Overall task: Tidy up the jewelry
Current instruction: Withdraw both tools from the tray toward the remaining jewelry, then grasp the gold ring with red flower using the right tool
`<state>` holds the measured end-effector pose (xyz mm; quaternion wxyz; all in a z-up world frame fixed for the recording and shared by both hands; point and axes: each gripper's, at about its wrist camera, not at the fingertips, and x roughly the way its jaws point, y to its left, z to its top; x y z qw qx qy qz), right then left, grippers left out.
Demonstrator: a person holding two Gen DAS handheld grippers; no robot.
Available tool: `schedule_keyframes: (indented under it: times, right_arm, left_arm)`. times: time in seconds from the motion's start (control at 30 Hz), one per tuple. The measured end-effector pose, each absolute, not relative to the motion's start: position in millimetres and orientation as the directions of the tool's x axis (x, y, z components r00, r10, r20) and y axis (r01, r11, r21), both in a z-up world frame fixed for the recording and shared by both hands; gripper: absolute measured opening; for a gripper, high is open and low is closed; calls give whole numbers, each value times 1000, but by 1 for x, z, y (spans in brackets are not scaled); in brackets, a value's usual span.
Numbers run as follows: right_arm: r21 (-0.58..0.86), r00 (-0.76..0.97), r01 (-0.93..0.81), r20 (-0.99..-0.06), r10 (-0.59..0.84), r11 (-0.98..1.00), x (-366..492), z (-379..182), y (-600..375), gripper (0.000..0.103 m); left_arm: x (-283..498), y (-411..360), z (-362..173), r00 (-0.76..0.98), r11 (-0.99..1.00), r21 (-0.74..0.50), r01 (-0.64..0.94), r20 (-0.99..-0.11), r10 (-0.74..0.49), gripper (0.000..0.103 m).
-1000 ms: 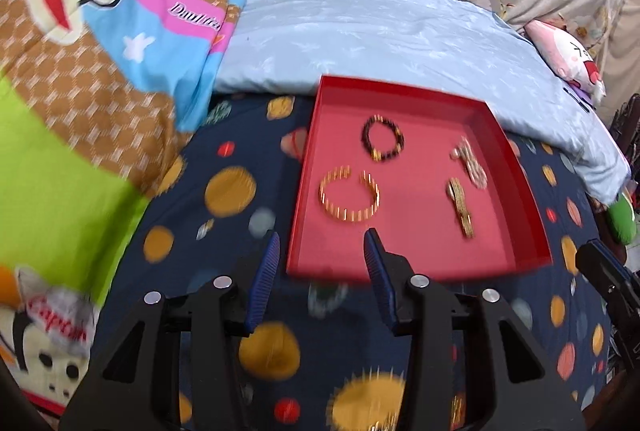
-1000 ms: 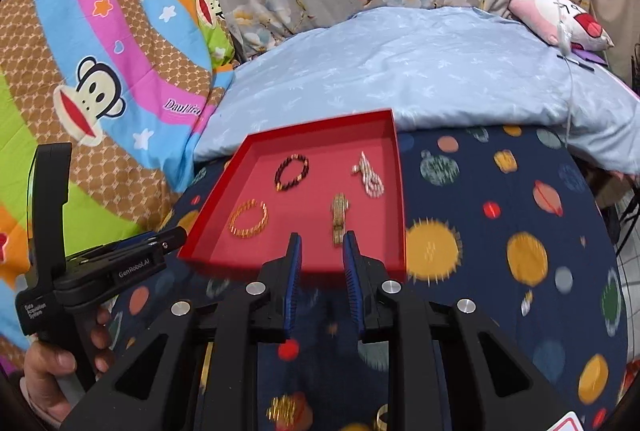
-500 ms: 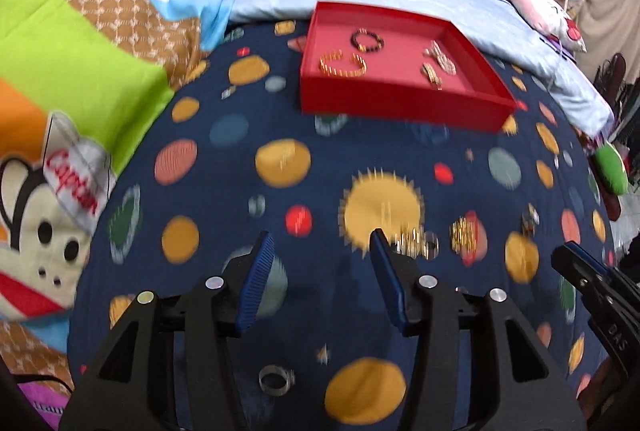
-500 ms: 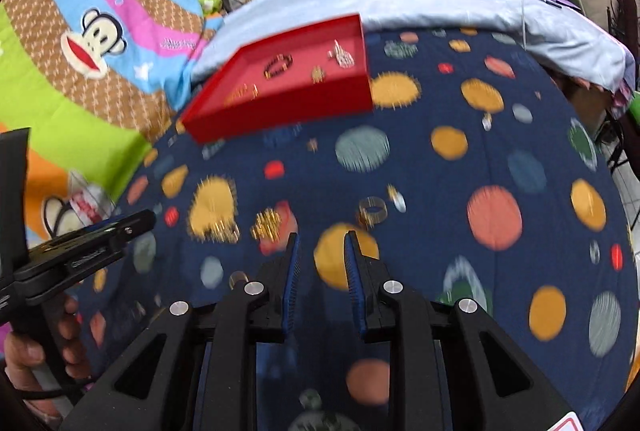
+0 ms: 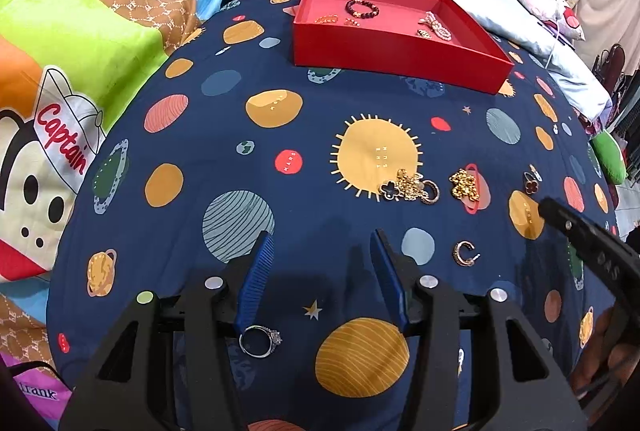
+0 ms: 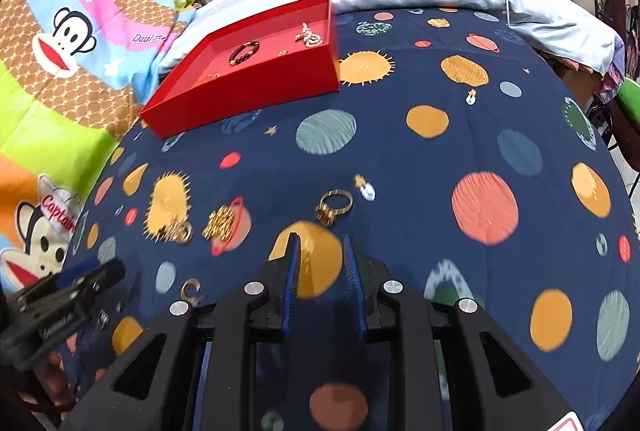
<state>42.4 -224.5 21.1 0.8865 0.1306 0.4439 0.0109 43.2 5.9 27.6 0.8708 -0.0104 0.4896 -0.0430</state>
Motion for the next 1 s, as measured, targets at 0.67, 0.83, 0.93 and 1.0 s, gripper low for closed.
schedule_keyframes:
  times: [0.67, 0.83, 0.93, 1.0]
  right_arm:
    - [206, 619, 114, -780, 92, 972, 65, 12, -217, 13]
    - [235, 625, 115, -773, 114, 965, 54, 15, -221, 13]
    - [250, 624, 117, -771, 125, 961, 47, 15, -224, 13]
    - [259, 624, 115, -770, 133, 959, 42, 17, -224, 13]
  left_arm:
    - [52, 11, 20, 501, 996, -66, 51, -862, -83, 49]
    - [55, 5, 20, 501, 996, -65, 64, -861, -89, 49]
    - [59, 0, 19, 502, 995, -70, 71, -859, -97, 49]
    - [63, -3, 18, 504, 994, -82, 76, -857, -110, 49]
